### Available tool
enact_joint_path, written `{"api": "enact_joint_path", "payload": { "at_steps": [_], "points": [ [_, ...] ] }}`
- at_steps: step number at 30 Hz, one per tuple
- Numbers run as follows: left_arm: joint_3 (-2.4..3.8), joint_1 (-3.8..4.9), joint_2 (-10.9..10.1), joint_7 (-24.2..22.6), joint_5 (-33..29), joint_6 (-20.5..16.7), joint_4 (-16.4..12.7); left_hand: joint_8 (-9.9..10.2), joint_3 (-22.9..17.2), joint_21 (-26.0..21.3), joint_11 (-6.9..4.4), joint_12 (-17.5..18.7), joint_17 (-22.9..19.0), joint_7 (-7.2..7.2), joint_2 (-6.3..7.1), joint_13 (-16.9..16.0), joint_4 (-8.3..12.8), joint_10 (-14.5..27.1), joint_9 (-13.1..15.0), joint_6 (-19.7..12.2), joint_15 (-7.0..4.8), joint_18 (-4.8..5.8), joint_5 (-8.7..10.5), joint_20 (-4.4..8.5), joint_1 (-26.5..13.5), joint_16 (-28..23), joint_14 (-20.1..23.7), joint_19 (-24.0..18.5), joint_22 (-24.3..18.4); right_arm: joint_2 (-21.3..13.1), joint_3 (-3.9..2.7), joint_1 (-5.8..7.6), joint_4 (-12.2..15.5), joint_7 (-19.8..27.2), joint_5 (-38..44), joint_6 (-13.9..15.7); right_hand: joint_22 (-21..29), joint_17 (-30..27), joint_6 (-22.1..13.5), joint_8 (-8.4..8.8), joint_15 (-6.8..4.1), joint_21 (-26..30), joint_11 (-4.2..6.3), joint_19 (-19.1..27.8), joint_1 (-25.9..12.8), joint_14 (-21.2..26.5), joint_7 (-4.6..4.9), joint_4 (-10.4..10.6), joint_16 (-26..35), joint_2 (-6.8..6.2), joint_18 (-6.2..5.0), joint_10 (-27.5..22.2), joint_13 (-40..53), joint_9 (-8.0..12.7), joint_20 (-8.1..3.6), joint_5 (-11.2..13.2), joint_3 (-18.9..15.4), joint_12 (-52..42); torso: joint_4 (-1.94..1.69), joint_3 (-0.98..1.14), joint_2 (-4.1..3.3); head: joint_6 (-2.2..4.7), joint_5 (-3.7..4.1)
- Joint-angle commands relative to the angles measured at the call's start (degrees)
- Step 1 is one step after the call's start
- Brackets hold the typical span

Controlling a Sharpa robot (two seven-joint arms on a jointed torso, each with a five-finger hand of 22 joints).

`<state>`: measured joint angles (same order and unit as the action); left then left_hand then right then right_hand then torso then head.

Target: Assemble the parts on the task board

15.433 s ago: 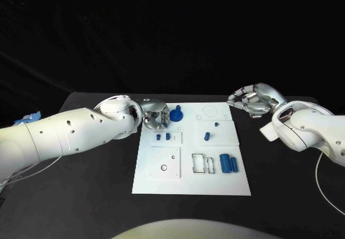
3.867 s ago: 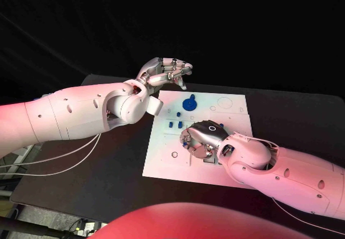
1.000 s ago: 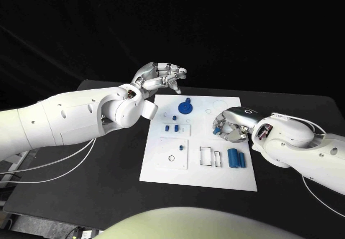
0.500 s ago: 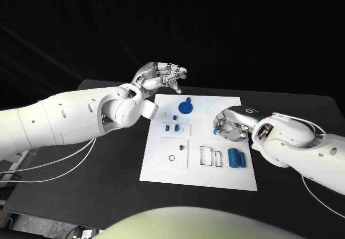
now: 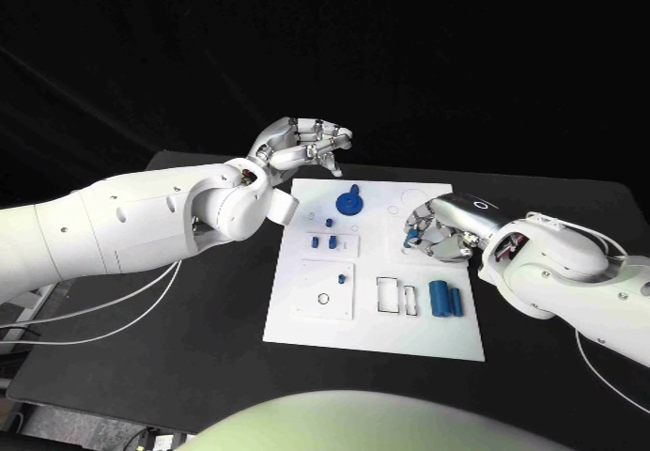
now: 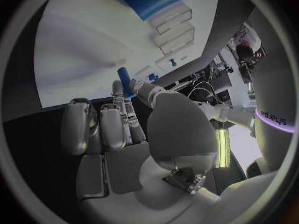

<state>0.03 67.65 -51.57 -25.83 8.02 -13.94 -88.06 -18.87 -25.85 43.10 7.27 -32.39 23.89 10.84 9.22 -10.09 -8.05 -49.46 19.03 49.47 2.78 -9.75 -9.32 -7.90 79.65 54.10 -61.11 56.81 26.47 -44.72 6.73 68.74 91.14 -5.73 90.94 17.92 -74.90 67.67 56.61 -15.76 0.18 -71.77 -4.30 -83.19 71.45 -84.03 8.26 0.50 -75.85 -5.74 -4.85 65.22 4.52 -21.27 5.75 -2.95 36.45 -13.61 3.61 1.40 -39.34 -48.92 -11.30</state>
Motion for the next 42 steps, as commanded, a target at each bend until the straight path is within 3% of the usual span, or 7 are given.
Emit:
{"api": "enact_joint_path", "payload": {
  "at_steps": [1,7,10,17,23,27,42],
  "points": [
    [0.04,0.03,0.11,-0.43,-0.18,0.9,0.02,-0.25,0.1,-0.26,0.01,0.02,0.08,-0.1,-0.01,0.06,0.28,0.27,0.05,-0.39,0.26,-0.71,-0.16,-0.43,0.09,0.28,0.05,0.04,0.01,-0.84,-0.13,0.55,2.2,0.0,-2.02,1.9,-6.98,-0.09,0.34,-0.41,-0.4,-0.21,-0.1,-0.2,-0.01,-1.44,-0.21,0.06,-0.16,0.16,1.09,0.36,-0.1,-1.08,-0.07,-0.15,0.08,0.29,0.07,0.0,0.0,0.04,-0.06],
    [0.04,0.02,0.27,-0.46,-0.18,0.91,0.21,-0.25,0.1,-0.26,0.01,0.02,0.08,-0.1,-0.01,0.06,0.28,0.27,0.05,-0.39,0.26,-0.71,-0.16,-0.43,0.09,0.28,0.05,0.04,0.01,-0.68,-0.19,0.92,5.65,0.18,-3.37,1.17,-6.97,-0.15,0.31,-0.44,-0.41,-0.16,-0.09,-0.19,0.08,-1.43,-0.21,-0.02,-0.13,0.16,1.08,0.36,-0.11,-1.12,-0.09,-0.17,0.13,0.35,0.14,0.1,0.01,0.17,-0.06],
    [0.04,0.02,0.35,-0.48,-0.18,0.95,0.27,-0.25,0.1,-0.26,0.01,0.02,0.08,-0.1,-0.01,0.06,0.28,0.27,0.05,-0.39,0.26,-0.71,-0.16,-0.43,0.09,0.28,0.05,0.04,0.01,0.31,-0.15,0.74,6.97,0.36,-3.86,0.74,-6.93,-0.27,0.28,-0.47,-0.42,-0.05,-0.09,-0.14,0.16,-1.4,-0.2,-0.08,-0.05,0.2,1.06,0.36,-0.13,-1.15,-0.1,-0.19,0.2,0.4,-0.01,0.08,-0.07,0.11,-0.04],
    [0.04,0.01,0.62,-0.51,-0.18,1.05,0.49,-0.25,0.1,-0.26,0.01,0.02,0.08,-0.1,-0.01,0.06,0.28,0.27,0.05,-0.39,0.26,-0.71,-0.16,-0.43,0.09,0.28,0.05,0.04,0.01,4.35,0.03,-0.96,8.49,1.49,-3.63,0.43,-6.82,-0.31,0.18,-0.53,-0.42,0.25,-0.11,-0.03,0.37,-1.37,-0.15,-0.27,-0.03,0.26,1.0,0.35,-0.16,-1.24,-0.13,-0.25,0.34,0.55,0.06,0.02,-0.01,0.36,-0.06],
    [0.04,0.01,1.1,-0.46,-0.18,1.21,0.66,-0.33,0.1,-0.25,0.0,-0.02,0.16,-0.12,-0.03,0.1,0.32,0.31,0.1,-0.42,0.26,-0.72,-0.17,-0.43,0.08,0.38,0.09,0.02,0.02,7.81,0.3,-2.87,8.25,2.46,-3.26,0.1,-6.7,-0.45,0.13,-0.55,-0.42,0.54,-0.13,0.07,0.45,-1.33,-0.11,-0.35,0.06,0.29,0.94,0.35,-0.17,-1.27,-0.14,-0.27,0.39,0.61,-0.22,-0.1,-0.07,0.48,-0.15],
    [0.03,0.01,1.19,-0.35,-0.18,1.23,0.7,-0.35,0.1,-0.25,0.0,-0.03,0.17,-0.12,-0.03,0.1,0.32,0.31,0.11,-0.43,0.26,-0.72,-0.16,-0.43,0.08,0.4,0.1,0.02,0.03,9.48,0.57,-3.92,7.48,2.8,-3.0,-0.08,-6.67,-0.49,0.09,-0.57,-0.41,0.62,-0.14,0.1,0.49,-1.32,-0.09,-0.4,0.08,0.3,0.92,0.35,-0.18,-1.3,-0.14,-0.29,0.42,0.66,-0.02,-0.1,-0.11,0.55,-0.47],
    [0.03,0.02,1.13,-0.28,-0.18,1.21,0.59,-0.35,0.1,-0.25,0.0,-0.03,0.17,-0.12,-0.03,0.1,0.32,0.31,0.11,-0.43,0.26,-0.72,-0.16,-0.43,0.08,0.4,0.1,0.02,0.03,12.45,1.36,-6.1,3.77,2.65,-1.78,-1.19,-6.62,-0.5,0.0,-0.6,-0.39,0.77,-0.19,0.16,0.52,-1.31,-0.03,-0.51,0.09,0.22,0.9,0.33,-0.2,-1.35,-0.14,-0.31,0.42,0.76,-0.14,-0.03,-0.15,0.04,-1.11]
  ]
}}
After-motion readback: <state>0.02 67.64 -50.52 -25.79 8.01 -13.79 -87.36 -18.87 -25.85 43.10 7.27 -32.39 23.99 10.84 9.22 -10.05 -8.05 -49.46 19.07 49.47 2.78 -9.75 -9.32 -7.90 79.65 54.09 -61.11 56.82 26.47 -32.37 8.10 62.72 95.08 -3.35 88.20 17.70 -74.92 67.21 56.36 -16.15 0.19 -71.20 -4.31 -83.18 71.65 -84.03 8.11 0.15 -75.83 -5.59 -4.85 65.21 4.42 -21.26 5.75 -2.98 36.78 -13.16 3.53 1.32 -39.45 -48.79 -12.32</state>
